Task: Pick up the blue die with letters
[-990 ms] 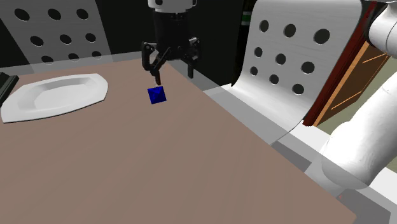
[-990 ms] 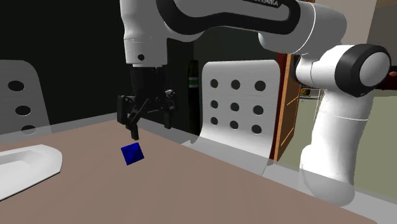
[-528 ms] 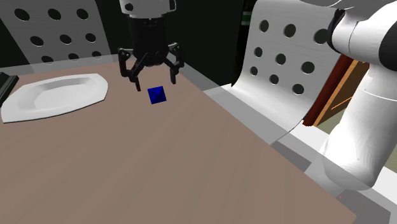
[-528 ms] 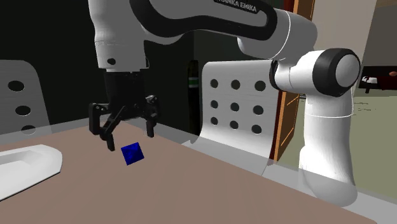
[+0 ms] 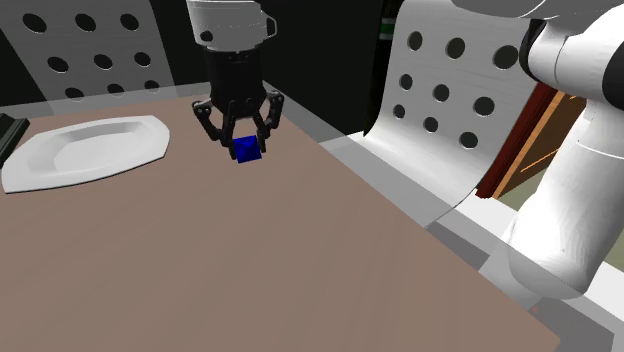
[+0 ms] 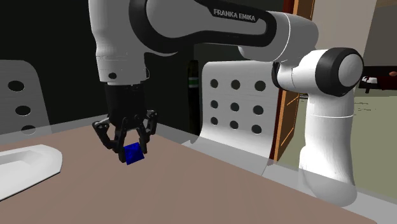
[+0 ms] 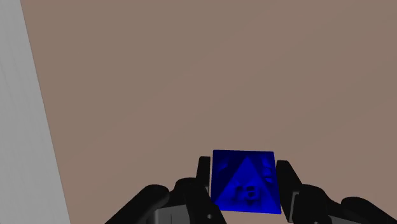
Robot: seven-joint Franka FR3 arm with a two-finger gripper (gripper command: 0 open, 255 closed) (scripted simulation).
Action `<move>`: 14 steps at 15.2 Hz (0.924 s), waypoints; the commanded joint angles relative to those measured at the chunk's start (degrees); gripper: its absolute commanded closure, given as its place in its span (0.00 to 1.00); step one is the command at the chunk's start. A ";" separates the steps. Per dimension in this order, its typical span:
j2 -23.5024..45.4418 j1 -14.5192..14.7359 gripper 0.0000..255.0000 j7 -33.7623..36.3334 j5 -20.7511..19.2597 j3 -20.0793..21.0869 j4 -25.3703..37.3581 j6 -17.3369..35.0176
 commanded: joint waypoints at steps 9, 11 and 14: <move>0.72 0.32 1.00 0.31 -0.44 0.17 2.34 -1.77; 1.44 0.63 1.00 0.55 -0.89 0.30 4.70 -3.56; 2.71 1.23 1.00 0.97 -1.71 0.54 8.50 -6.35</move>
